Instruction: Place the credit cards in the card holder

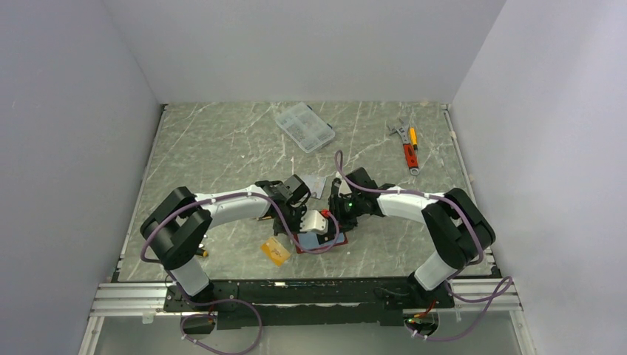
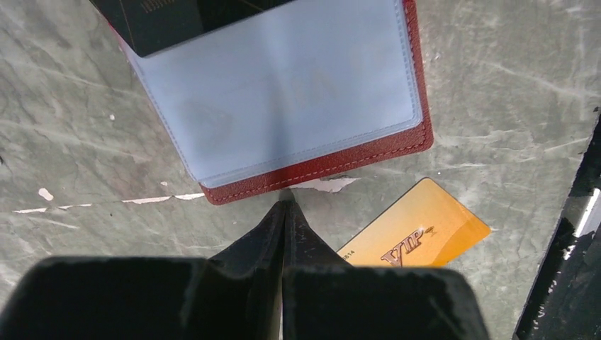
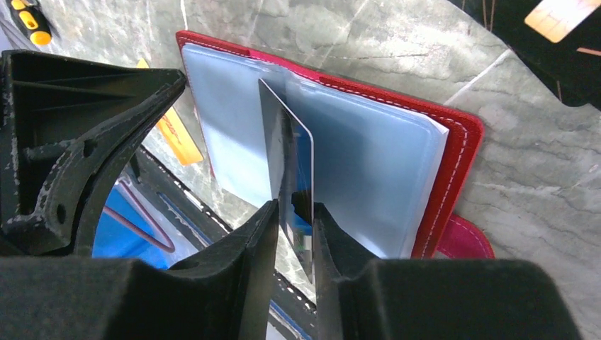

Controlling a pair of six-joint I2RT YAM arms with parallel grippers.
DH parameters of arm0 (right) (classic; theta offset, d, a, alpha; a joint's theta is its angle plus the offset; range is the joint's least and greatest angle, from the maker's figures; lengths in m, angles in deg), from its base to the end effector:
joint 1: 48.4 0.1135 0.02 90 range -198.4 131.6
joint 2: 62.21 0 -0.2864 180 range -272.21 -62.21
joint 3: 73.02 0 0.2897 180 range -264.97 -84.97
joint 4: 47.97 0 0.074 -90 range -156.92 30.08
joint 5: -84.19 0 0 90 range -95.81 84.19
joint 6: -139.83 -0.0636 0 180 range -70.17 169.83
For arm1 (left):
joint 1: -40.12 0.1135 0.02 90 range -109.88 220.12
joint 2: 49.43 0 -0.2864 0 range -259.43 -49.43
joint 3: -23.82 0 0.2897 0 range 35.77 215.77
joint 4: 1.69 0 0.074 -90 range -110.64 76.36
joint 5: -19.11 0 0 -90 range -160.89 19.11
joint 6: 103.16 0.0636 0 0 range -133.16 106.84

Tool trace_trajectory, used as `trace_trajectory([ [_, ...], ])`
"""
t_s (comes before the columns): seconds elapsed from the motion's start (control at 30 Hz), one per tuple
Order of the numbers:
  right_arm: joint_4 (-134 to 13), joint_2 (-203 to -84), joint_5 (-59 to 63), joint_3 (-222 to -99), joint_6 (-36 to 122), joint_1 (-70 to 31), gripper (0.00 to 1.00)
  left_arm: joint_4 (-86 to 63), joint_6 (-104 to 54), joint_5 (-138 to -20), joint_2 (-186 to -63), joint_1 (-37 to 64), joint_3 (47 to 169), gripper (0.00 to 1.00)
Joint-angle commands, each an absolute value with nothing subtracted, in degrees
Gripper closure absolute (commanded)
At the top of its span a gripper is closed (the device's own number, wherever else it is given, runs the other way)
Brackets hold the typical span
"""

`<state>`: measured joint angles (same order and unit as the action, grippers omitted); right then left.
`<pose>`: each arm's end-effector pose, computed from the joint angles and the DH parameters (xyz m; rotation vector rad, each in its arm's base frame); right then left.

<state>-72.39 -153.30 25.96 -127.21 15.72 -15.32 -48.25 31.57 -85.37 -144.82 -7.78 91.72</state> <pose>0.2487 0.2019 0.1135 -0.1807 2.8366 1.0730 0.2169 -0.2638 0.1345 2.0944 1.9303 -0.3727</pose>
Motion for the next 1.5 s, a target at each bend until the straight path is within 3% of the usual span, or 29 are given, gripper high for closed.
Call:
trace_trajectory([
  [0.0, -72.7, -153.5, 24.8, -127.2, 16.6, -15.4, 0.70, -46.8, 31.4, -89.0, -145.9, -9.3, 93.6, 0.93],
  [0.2, -73.4, -151.5, 24.5, -126.8, 16.5, -15.6, 0.70, -46.6, 31.4, -88.7, -146.0, -9.4, 93.6, 0.94],
  [0.47, -73.1, -151.8, 25.1, -126.4, 16.2, -15.7, 0.77, -46.0, 31.2, -88.6, -146.4, -10.1, 93.3, 0.94],
  [1.03, -74.8, -149.5, 26.3, -126.2, 17.3, -17.2, 0.69, -46.3, 31.5, -87.9, -146.5, -10.7, 93.2, 0.95],
  [1.47, -73.2, -149.8, 27.5, -125.2, 16.5, -17.5, 0.90, -46.7, 31.7, -88.1, -146.9, -10.7, 94.3, 0.95],
])
